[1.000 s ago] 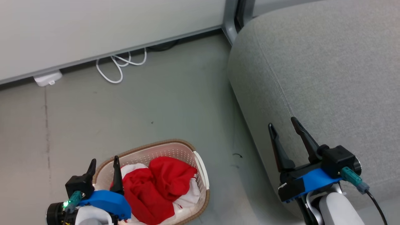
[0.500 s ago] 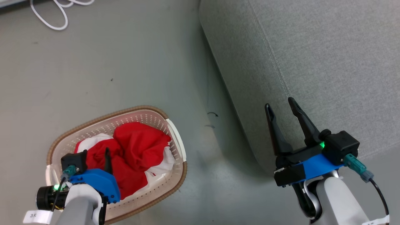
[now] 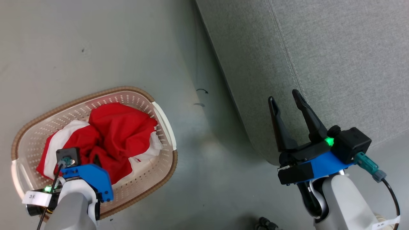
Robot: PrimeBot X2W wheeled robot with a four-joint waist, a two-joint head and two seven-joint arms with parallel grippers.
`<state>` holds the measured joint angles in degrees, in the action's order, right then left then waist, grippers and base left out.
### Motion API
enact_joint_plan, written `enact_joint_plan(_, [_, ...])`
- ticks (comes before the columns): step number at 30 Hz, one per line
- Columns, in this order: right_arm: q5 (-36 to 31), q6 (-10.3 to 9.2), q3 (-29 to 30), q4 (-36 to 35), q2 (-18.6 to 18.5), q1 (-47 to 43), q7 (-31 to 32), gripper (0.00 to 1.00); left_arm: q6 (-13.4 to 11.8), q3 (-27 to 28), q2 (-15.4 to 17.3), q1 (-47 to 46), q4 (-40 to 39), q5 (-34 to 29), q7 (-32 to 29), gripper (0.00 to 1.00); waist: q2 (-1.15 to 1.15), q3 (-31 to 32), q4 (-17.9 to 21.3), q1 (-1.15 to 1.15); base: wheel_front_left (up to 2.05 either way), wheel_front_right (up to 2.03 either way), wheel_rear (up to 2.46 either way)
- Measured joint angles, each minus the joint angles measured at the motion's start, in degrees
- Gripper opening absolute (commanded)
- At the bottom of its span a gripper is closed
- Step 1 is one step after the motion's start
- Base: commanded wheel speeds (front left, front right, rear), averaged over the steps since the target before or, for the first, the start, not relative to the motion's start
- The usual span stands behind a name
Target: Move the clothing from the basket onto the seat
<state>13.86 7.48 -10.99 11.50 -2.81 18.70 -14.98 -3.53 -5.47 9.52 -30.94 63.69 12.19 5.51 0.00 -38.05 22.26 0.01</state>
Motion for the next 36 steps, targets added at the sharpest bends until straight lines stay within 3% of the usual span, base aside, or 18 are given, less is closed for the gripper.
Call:
enact_joint_plan(6, [0.3,0.0,-0.2,-0.7,0.0,0.3,0.0,1.0,-1.9,0.0,0.0,-2.0,2.8,0.4,-4.1,1.0,0.0,-2.2,0.3,0.0,0.0,0.0,0.0])
enact_joint_plan(8, [0.3,0.0,-0.2,-0.8,0.0,0.7,0.0,1.0,-2.0,-0.1,0.0,-2.5,3.3,0.6,-4.9,0.26,0.0,-2.7,0.3,0.0,0.0,0.0,0.0])
enact_joint_plan(9, [0.3,0.0,-0.2,-0.8,0.0,0.8,0.0,1.0,-2.0,-0.1,-0.1,-2.7,3.4,0.7,-4.9,0.0,0.0,-2.9,0.3,0.0,0.0,0.0,0.0])
enact_joint_plan(14, [0.3,0.0,-0.1,-0.9,0.0,0.8,0.0,1.0,-1.4,-0.4,-0.5,-3.5,3.7,1.2,-4.8,0.0,0.0,-3.1,0.0,0.0,0.0,0.0,0.0])
enact_joint_plan(20, [0.3,0.0,-0.3,-0.9,0.0,1.2,0.0,1.0,0.5,-0.6,1.2,-4.0,5.1,1.9,-3.7,0.0,0.0,-3.1,-0.4,-0.01,0.0,0.0,0.0])
enact_joint_plan(27, [0.0,0.0,-0.1,-0.5,0.0,1.4,0.0,1.0,1.8,-0.8,0.7,-4.2,6.4,2.7,-1.6,0.0,0.0,-2.1,-1.1,-0.01,0.0,0.0,0.0])
enact_joint_plan(36, [-2.0,0.0,0.7,1.2,0.0,1.4,0.0,1.0,5.7,-2.8,-1.3,-3.9,7.9,3.0,0.2,0.0,0.0,3.1,-3.2,-0.01,0.0,0.0,0.0])
